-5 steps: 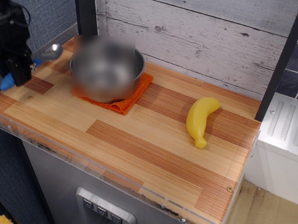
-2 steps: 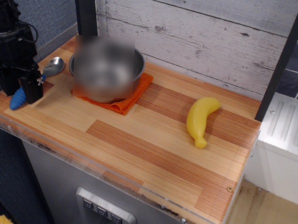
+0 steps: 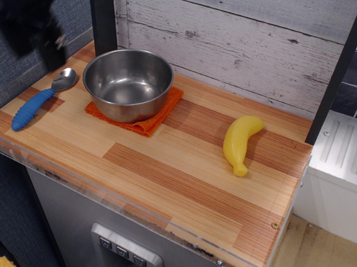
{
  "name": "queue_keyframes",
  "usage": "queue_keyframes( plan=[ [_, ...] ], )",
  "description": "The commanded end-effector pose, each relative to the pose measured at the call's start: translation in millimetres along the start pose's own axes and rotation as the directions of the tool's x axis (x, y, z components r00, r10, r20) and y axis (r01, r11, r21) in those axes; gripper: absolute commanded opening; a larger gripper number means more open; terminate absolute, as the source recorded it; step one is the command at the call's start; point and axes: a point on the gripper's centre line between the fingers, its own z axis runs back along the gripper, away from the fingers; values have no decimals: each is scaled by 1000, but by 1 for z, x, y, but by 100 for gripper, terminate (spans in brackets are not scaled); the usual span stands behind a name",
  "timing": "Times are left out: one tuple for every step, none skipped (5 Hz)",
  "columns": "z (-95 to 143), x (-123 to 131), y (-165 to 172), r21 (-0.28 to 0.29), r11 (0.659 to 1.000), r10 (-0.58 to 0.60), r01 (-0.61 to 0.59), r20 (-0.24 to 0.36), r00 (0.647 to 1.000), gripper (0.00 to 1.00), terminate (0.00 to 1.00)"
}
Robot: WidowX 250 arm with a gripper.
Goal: Hold the blue spoon from center of the table and place it on left side of steel pan.
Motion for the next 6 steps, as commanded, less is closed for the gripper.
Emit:
queue_keyframes(
  plan=[
    [13, 36, -83, -167, 983, -77, 79, 19, 997, 100, 0],
    [9, 43, -119, -169, 984, -63, 62, -2, 998, 100, 0],
    [10, 43, -126, -108, 994, 2, -4, -19, 1000, 100, 0],
    [11, 42, -130, -47, 998, 38, -40, -30, 999, 100, 0],
    [11, 42, -130, -47, 998, 38, -40, -30, 999, 100, 0],
    [11, 42, -130, -47, 998, 38, -40, -30, 999, 100, 100]
  ],
)
